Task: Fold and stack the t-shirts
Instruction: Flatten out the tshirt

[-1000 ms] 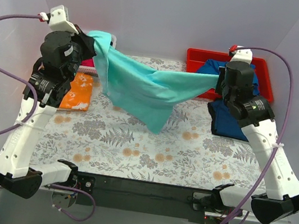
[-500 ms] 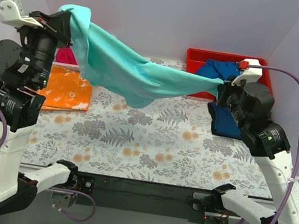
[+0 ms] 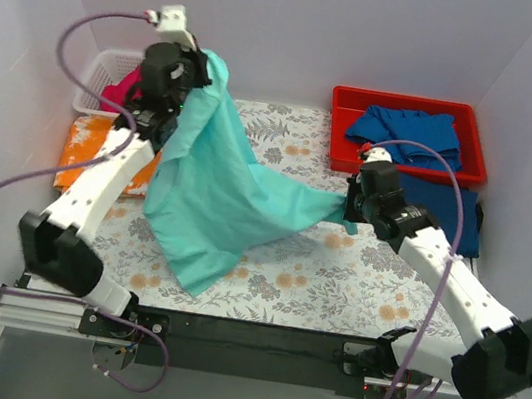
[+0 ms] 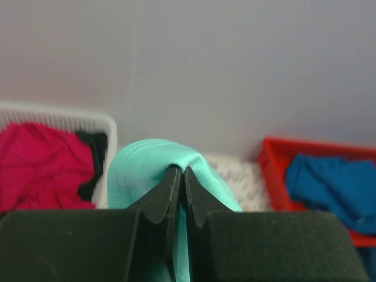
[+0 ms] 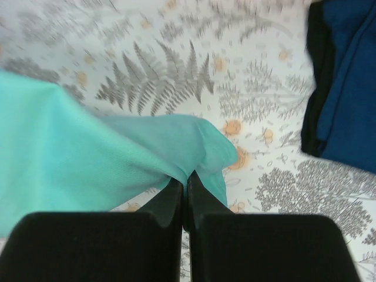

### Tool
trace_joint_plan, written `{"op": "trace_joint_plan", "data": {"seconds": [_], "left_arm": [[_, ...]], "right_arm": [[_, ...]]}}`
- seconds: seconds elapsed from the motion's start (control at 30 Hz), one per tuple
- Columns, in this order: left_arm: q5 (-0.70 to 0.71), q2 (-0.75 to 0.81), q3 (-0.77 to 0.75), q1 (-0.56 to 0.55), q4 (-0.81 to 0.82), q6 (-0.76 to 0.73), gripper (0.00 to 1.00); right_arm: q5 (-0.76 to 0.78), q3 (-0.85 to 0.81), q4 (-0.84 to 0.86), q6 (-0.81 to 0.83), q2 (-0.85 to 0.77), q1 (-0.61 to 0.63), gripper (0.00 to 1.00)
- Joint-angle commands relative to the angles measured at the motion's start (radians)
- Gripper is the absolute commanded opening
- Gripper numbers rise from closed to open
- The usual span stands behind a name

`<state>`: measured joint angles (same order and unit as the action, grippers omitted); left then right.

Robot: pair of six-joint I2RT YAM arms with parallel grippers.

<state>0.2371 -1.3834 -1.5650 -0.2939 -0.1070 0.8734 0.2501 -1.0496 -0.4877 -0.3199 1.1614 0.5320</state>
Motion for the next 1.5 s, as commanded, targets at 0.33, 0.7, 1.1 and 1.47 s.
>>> {"op": "trace_joint_plan", "data": {"seconds": [0.33, 0.7, 1.1, 1.47], "left_arm": [[-0.153, -0.524, -0.015, 0.114, 0.265, 0.101, 0.00], [-0.226, -0.695, -0.274, 0.136, 0.211, 0.092, 0.85], [-0.298, -0.452, -0.051, 0.104, -0.287, 0.113, 0.87], [-0.308, -0.020, 0.335, -0.024, -0.638, 0.348, 0.82]], "right_arm": [[0.034, 0.004, 0.008, -0.019, 0.248, -0.055, 0.01], [0.005, 0.004, 0.014, 0.024, 0.356, -0.099, 0.01], [-0.037, -0.044, 0.011, 0.033, 0.481, -0.109, 0.01], [-0.054, -0.136, -0.005, 0.045, 0.624, -0.109, 0.13]]}}
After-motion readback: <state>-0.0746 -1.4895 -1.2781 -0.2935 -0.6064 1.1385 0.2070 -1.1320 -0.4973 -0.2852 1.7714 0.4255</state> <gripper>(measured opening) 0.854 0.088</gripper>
